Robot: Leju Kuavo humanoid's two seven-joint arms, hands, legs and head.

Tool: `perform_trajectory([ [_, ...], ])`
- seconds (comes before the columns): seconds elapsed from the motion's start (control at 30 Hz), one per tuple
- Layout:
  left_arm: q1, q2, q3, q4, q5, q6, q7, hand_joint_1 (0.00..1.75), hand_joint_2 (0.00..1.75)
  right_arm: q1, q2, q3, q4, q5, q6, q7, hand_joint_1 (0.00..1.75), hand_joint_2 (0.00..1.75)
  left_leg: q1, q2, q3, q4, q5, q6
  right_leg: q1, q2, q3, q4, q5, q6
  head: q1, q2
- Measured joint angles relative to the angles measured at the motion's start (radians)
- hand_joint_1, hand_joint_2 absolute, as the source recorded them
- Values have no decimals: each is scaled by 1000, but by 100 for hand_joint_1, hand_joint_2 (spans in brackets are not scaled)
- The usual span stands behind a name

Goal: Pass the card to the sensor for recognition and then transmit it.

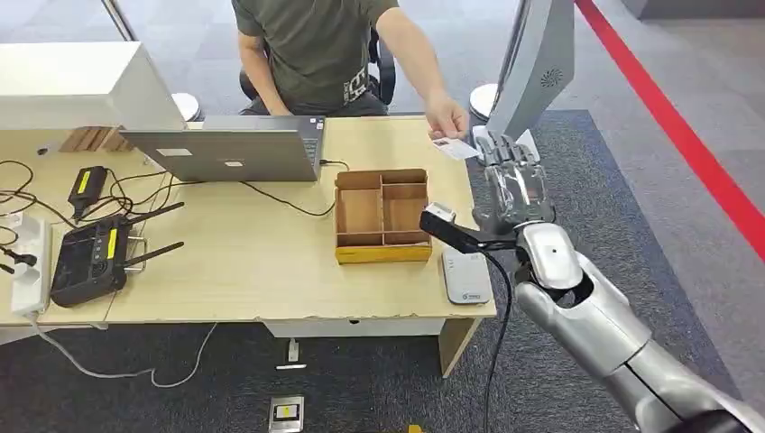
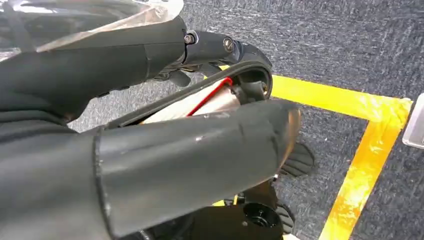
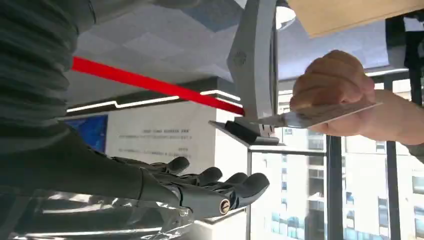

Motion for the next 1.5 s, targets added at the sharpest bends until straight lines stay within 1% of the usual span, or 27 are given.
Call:
perform_trajectory([
  [0.17,-5,0,-1,0,0,2,2,0,0,-11,7,0,27,31,-10,2,0,175,0,0,0,0,0,0,0,0,0,0,0,0,0,0],
  [0.3,-9,0,-7,0,-3,0,6,0,0,-26,17,0,59,59,-36,0,0,175,0,0,0,0,0,0,0,0,0,0,0,0,0,0],
  [0.5,-12,-3,-9,0,-2,-8,5,0,0,-41,46,3,108,69,-55,-18,0,175,0,0,0,0,0,0,0,0,0,0,0,0,0,0],
  [0.53,-12,-4,-10,0,-2,-8,4,0,0,-43,51,3,116,69,-55,-18,30,175,0,0,0,0,0,0,0,0,0,0,0,0,0,0],
  [0.57,-12,-4,-10,0,-2,-8,4,0,0,-45,55,4,122,72,-56,-18,175,175,0,0,0,0,0,0,0,0,0,0,0,0,0,0],
  [0.73,-14,-4,-10,0,-4,-9,5,0,0,-56,70,10,161,61,-73,-18,175,175,0,0,0,0,0,0,0,0,0,0,0,0,0,0],
  [0.93,-14,-3,-10,0,-6,-9,13,0,0,-57,73,14,185,30,-92,-22,175,175,0,0,0,0,0,0,0,0,0,0,0,0,0,0],
  [1.5,-12,0,-10,0,-5,-12,13,0,0,-61,76,28,221,36,-93,-24,175,175,0,0,0,0,0,0,0,0,0,0,0,0,0,0],
])
